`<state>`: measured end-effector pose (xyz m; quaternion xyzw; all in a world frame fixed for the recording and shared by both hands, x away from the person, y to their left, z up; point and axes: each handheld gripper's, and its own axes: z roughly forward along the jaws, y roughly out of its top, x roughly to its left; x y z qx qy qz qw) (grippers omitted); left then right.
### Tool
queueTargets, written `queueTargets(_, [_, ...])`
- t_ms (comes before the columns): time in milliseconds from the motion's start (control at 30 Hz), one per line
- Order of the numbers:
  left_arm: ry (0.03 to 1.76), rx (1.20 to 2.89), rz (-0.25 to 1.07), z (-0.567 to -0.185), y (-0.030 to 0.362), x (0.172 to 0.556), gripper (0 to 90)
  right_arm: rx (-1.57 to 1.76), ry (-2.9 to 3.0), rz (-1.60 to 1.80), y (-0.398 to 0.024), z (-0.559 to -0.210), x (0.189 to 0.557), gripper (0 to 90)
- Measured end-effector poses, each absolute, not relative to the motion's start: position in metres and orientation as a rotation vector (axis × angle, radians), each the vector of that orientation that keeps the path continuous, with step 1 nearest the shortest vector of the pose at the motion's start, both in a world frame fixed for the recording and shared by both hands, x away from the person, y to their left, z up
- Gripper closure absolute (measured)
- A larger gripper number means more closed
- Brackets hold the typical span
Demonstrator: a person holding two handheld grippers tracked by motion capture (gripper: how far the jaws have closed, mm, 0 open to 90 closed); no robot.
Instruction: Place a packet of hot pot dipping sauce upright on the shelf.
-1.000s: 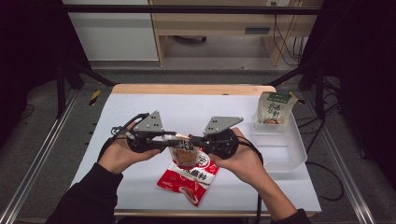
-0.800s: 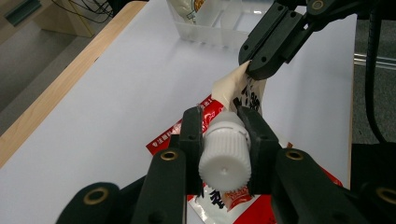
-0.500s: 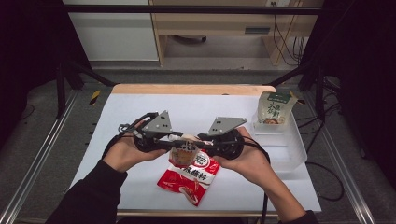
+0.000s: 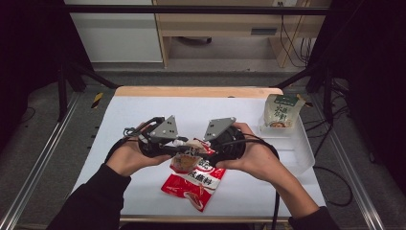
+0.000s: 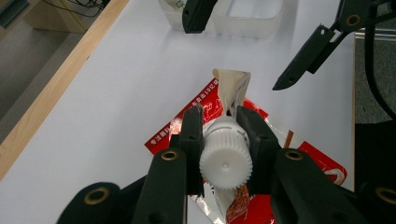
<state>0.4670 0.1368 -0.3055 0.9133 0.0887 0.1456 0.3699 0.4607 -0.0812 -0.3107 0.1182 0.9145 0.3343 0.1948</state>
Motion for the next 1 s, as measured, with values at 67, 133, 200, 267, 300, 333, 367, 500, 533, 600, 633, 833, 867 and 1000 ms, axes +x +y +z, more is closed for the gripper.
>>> queueTargets(67, [0.225,2.345,0.372,-0.306,0.137,0.467,73.2,0.306,2.591,0.916,-0.079,-0.309,0.464,24.3])
queueTargets(133, [0.22,2.344,0.368,-0.306,0.137,0.467,73.2,0.289,2.61,0.902,-0.078,-0.309,0.467,23.7])
queueTargets(200, [0.22,2.343,0.369,-0.306,0.136,0.467,73.2,0.28,2.629,0.888,-0.077,-0.308,0.47,26.2])
queueTargets(267, [0.218,2.342,0.369,-0.306,0.136,0.467,73.2,0.275,2.646,0.872,-0.075,-0.307,0.472,30.0])
queueTargets(300, [0.214,2.342,0.369,-0.306,0.136,0.468,73.2,0.27,2.654,0.864,-0.073,-0.308,0.472,31.4])
queueTargets(333, [0.215,2.338,0.365,-0.306,0.135,0.467,73.2,0.257,2.664,0.855,-0.072,-0.308,0.473,34.1])
queueTargets(367, [0.21,2.341,0.364,-0.306,0.135,0.467,73.2,0.248,2.673,0.845,-0.071,-0.308,0.474,35.4])
queueTargets(500, [0.2,2.344,0.362,-0.306,0.134,0.467,73.2,0.234,2.697,0.833,-0.068,-0.309,0.478,41.0])
queueTargets(533, [0.2,2.341,0.36,-0.306,0.134,0.467,73.2,0.227,2.702,0.83,-0.067,-0.31,0.478,41.5])
queueTargets(600, [0.191,2.34,0.363,-0.306,0.133,0.467,73.2,0.228,2.714,0.827,-0.066,-0.311,0.479,44.6])
queueTargets(633, [0.191,2.339,0.363,-0.306,0.133,0.467,73.2,0.224,2.716,0.823,-0.065,-0.311,0.479,45.8])
queueTargets(833, [0.195,2.329,0.361,-0.305,0.133,0.466,73.2,0.217,2.747,0.832,-0.062,-0.314,0.478,59.1])
queueTargets(867, [0.195,2.33,0.362,-0.305,0.134,0.466,73.2,0.223,2.749,0.834,-0.062,-0.315,0.478,62.2])
queueTargets(1000, [0.198,2.321,0.359,-0.305,0.133,0.466,73.2,0.227,2.758,0.838,-0.062,-0.316,0.478,74.2])
